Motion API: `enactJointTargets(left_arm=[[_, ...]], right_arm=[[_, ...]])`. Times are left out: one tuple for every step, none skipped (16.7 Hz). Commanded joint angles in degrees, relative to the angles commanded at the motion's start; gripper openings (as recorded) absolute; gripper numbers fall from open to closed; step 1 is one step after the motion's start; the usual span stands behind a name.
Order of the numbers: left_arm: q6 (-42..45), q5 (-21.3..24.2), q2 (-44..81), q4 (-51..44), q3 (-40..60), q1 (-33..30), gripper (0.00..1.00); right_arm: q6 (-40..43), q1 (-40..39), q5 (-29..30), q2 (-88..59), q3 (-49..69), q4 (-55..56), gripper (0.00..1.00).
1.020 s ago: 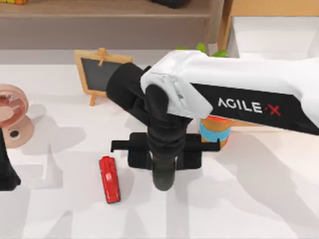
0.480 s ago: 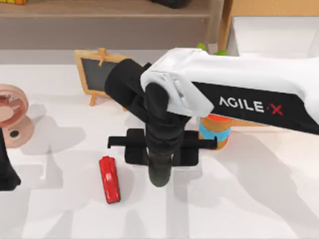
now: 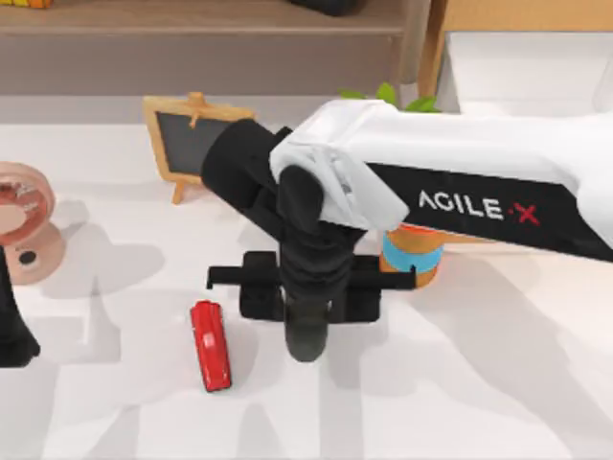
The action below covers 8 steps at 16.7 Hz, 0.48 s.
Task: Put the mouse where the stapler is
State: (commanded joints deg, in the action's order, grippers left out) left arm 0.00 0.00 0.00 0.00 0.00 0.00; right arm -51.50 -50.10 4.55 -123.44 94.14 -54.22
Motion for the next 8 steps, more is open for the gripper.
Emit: enactJointTargets(left_arm=[[0.00, 0.00, 0.00, 0.00, 0.00, 0.00, 1.00], [0.00, 0.00, 0.00, 0.00, 0.00, 0.00, 1.00], [0.00, 0.00, 0.00, 0.00, 0.00, 0.00, 1.00], [0.00, 0.00, 0.00, 0.00, 0.00, 0.00, 1.00], [0.00, 0.00, 0.00, 0.00, 0.00, 0.00, 1.00], [0.00, 0.00, 0.00, 0.00, 0.00, 0.00, 1.00], [0.00, 0.00, 0.00, 0.00, 0.00, 0.00, 1.00], [0.00, 0.00, 0.00, 0.00, 0.00, 0.00, 1.00]], right_arm=[[0.01, 0.00, -0.02, -0.40, -0.39, 0.03, 0.00], [0.02, 0.00, -0.05, -0.87, -0.84, 0.03, 0.00], [0.02, 0.00, -0.07, -1.20, -1.16, 0.00, 0.00], [0.02, 0.00, -0.07, -1.20, -1.16, 0.00, 0.00], [0.02, 0.00, -0.07, -1.20, -1.16, 0.00, 0.00], [0.02, 0.00, -0.07, -1.20, -1.16, 0.00, 0.00], [0.02, 0.00, -0.07, -1.20, -1.16, 0.00, 0.00], [0.02, 0.00, -0.07, -1.20, -1.16, 0.00, 0.08]])
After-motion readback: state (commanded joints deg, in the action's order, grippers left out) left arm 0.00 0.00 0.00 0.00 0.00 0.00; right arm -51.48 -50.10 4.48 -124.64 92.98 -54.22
